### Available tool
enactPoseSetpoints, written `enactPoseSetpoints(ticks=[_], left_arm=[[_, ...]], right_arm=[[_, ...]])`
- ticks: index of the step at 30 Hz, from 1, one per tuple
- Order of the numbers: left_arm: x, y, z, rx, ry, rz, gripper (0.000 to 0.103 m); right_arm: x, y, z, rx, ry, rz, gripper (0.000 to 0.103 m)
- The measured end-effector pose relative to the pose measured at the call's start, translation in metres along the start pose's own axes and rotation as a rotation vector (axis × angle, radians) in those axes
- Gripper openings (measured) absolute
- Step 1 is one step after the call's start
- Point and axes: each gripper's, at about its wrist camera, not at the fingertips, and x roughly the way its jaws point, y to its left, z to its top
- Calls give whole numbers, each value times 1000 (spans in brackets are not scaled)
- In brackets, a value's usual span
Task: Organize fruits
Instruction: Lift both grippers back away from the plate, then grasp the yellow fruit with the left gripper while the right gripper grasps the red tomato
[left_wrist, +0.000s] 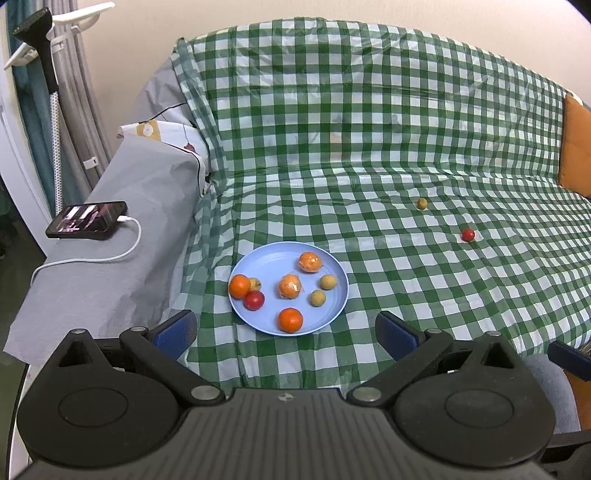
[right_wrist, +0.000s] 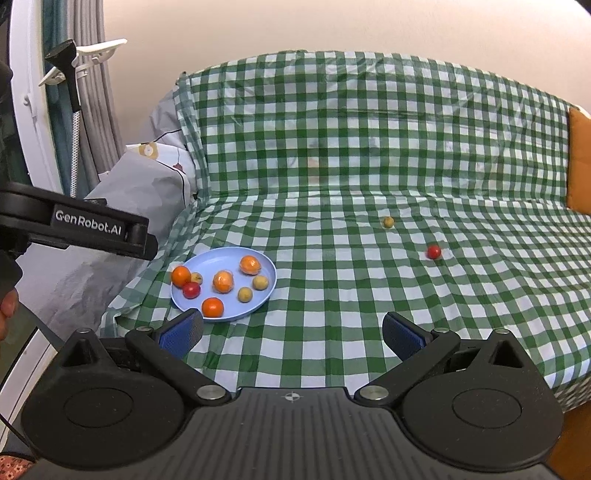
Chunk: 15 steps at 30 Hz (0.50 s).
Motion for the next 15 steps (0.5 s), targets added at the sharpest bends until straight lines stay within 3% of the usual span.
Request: enactPoseSetpoints(ticks=[15], left_arm=[[49,-37,37,20,42,-42,103]], right_arm=[[33,-50,9,108,34,-76,102]])
